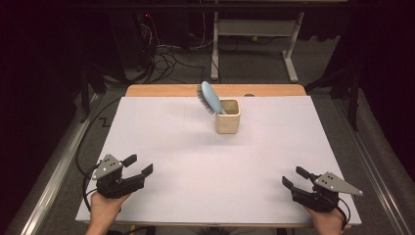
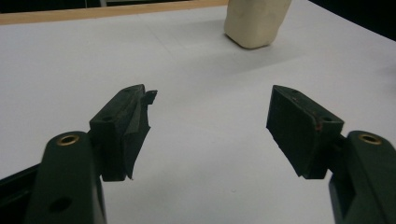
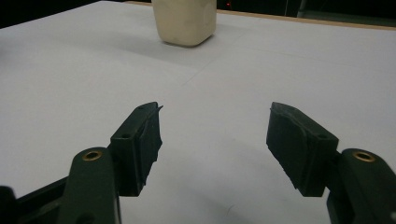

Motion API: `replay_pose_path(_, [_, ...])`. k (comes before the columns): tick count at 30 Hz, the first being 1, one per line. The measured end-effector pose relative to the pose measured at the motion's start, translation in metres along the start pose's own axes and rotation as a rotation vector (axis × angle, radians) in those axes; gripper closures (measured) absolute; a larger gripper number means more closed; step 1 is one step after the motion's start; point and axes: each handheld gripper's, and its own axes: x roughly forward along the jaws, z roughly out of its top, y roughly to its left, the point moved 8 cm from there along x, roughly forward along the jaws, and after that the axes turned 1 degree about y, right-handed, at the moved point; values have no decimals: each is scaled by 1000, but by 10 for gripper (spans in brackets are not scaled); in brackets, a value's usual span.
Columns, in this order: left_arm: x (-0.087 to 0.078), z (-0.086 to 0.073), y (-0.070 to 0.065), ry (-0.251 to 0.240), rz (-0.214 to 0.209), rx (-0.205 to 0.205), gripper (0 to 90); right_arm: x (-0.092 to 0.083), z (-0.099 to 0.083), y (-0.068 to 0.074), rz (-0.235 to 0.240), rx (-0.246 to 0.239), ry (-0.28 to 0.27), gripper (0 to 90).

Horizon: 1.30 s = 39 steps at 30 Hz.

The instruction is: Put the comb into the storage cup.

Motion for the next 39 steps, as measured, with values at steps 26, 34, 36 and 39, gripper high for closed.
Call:
replay_pose_path(26, [6, -21, 7, 44, 0, -38, 294, -1, 0, -1, -4, 2, -1, 357])
replay_pose_path(34, [6, -28, 10, 51, 8, -53, 294, 0, -1, -1, -3, 5, 2, 357])
replay_pose_path(36, [5, -29, 11, 51, 10, -55, 294, 0, -1, -1, -3, 3, 2, 357])
replay_pose_path(39, [5, -31, 12, 46, 15, -64, 293, 0, -1, -1, -3, 1, 2, 357])
